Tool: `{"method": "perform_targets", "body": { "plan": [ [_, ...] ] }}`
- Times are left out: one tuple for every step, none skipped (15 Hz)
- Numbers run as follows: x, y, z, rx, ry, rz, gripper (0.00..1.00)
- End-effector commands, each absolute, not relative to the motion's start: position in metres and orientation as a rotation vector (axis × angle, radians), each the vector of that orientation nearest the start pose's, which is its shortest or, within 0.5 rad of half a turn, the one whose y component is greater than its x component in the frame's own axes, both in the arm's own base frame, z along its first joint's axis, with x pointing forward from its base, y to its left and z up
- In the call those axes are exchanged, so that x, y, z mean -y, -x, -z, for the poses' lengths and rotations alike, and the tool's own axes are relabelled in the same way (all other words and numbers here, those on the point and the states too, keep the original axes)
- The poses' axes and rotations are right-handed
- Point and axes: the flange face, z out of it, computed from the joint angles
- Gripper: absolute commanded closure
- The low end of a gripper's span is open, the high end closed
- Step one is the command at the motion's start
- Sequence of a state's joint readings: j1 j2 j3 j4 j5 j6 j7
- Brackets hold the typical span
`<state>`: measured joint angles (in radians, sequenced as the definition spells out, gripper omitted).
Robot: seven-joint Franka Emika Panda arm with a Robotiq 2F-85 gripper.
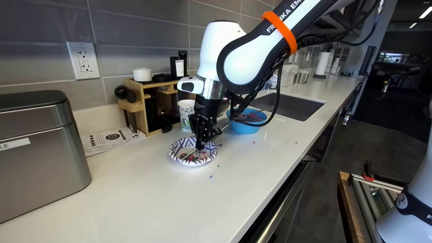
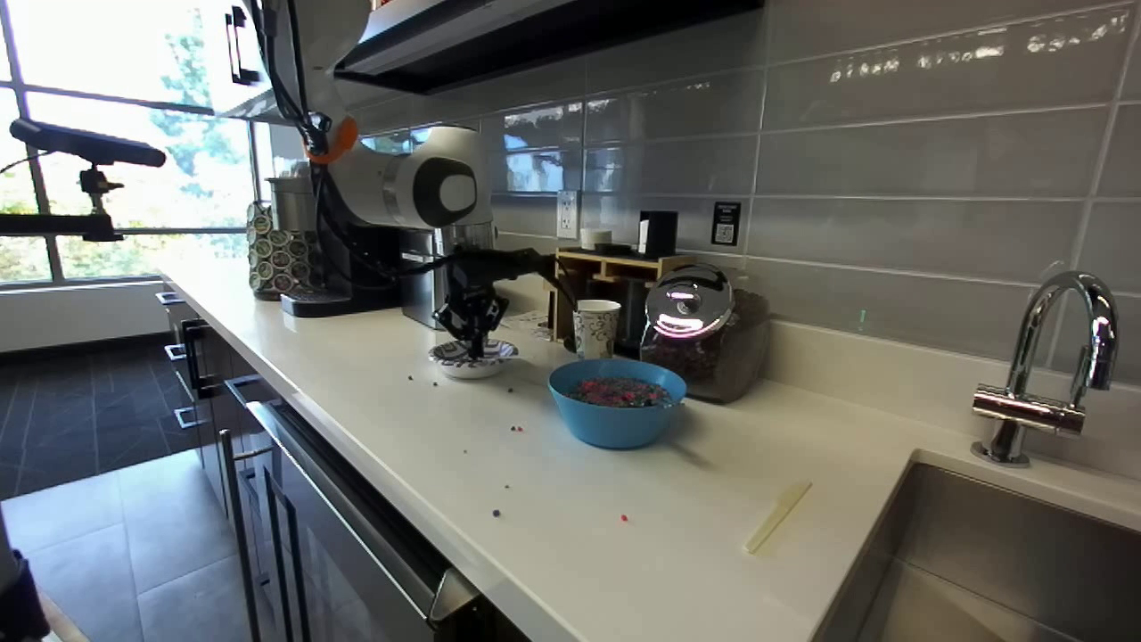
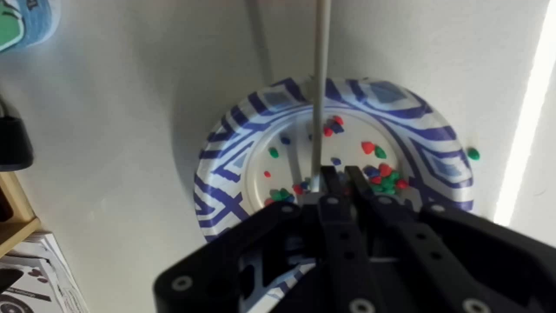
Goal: Move the straw from the bowl to the coffee cup
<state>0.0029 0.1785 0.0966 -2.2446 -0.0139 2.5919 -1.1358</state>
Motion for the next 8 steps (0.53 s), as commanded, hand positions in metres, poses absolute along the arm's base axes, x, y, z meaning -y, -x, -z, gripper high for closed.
{"method": "perform_targets", "body": {
  "plan": [
    [-0.0527, -0.5595, -0.312, 1.937, 2.595, 0.273, 0.88],
    [-0.0524, -0.5611, -0.313, 1.944, 2.594, 0.276, 0.86],
    [-0.0515, -0.5627, -0.3128, 1.956, 2.592, 0.271, 0.84],
    [-0.0508, -0.5641, -0.3121, 1.965, 2.588, 0.266, 0.81],
    [-0.0499, -0.5652, -0.311, 1.976, 2.586, 0.261, 0.66],
    [-0.0488, -0.566, -0.3095, 1.988, 2.585, 0.256, 0.59],
    [-0.048, -0.5667, -0.3071, 1.996, 2.582, 0.249, 0.51],
    [-0.0475, -0.5672, -0.3054, 2.002, 2.578, 0.246, 0.44]
  ]
}}
